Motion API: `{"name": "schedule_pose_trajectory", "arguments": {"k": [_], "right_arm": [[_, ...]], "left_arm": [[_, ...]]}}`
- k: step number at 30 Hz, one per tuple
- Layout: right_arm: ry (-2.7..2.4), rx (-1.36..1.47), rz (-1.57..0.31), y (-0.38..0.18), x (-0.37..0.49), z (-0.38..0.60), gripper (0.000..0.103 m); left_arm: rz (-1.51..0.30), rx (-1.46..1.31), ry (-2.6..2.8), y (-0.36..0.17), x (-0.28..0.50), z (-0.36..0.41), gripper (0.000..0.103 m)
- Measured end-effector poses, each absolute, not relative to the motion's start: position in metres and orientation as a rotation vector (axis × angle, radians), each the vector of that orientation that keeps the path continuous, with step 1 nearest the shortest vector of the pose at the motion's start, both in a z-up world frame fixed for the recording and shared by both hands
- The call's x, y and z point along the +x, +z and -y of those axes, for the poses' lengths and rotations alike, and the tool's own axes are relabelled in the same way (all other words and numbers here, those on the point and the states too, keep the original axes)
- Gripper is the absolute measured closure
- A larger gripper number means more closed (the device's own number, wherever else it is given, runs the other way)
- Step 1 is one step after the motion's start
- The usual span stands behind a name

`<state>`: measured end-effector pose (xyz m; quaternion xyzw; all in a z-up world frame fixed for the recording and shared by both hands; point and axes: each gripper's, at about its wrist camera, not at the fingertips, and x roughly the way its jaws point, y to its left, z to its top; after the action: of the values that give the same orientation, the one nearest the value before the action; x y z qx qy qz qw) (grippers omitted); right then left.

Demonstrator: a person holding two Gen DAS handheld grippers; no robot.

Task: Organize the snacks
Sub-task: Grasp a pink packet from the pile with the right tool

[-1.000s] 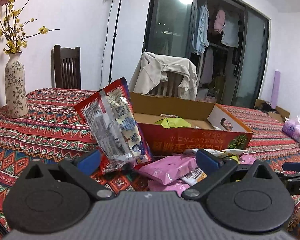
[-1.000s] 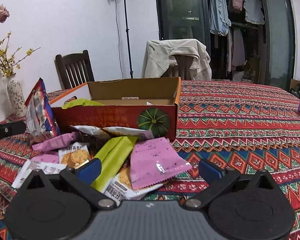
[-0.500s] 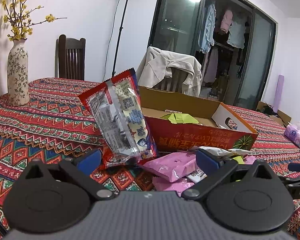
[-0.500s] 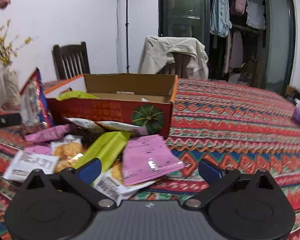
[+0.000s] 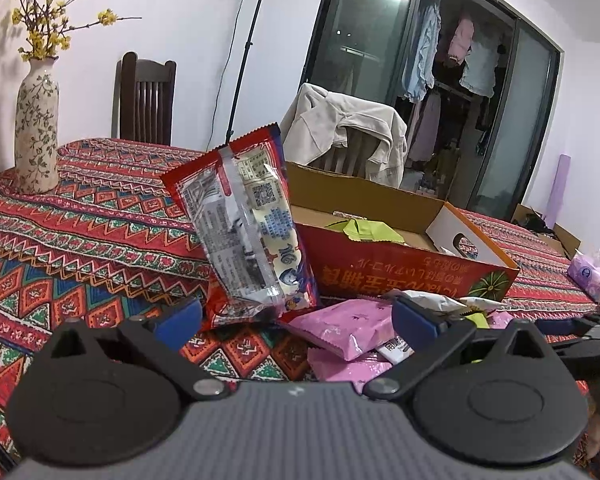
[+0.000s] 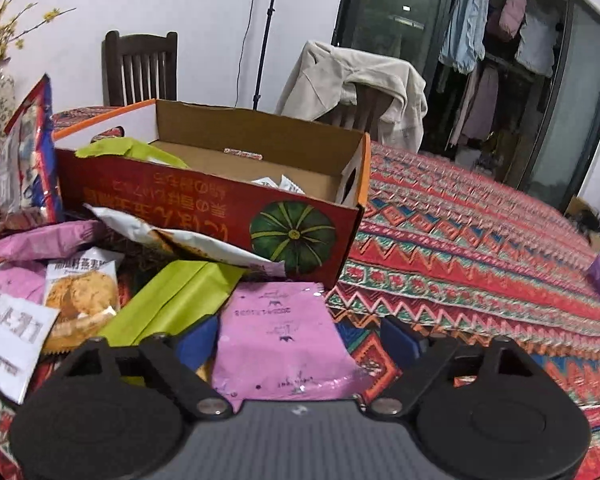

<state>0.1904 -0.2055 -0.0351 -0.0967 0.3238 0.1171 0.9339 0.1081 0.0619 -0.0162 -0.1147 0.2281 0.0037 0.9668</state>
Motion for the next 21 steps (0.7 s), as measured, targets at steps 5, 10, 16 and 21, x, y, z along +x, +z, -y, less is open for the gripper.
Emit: {"name": "schedule_pose_trajectory", "arguments": {"k": [5, 10, 16, 21], "right_arm": [[0.292, -0.134, -0.652, -0.038, 0.188, 0.213, 0.039], [0.265, -0.124, -0.602, -0.037, 0.176, 0.216, 0.042], [0.227, -0.057, -0.512, -0.029, 0.155, 0.230, 0.042], [0.219, -0.023, -0.468, -0.025, 0.143, 0.238, 0.042]], "left_arm": [[-0.472, -0.241, 0.007, -0.017, 0.110, -0.064, 0.000], [-0.480, -0.246, 0.014, -0.018, 0.111, -0.064, 0.000], [-0.492, -0.246, 0.023, -0.019, 0.115, -0.064, 0.000], [-0.512, -0.227, 0.042, -0.020, 0.116, -0.060, 0.000]]}}
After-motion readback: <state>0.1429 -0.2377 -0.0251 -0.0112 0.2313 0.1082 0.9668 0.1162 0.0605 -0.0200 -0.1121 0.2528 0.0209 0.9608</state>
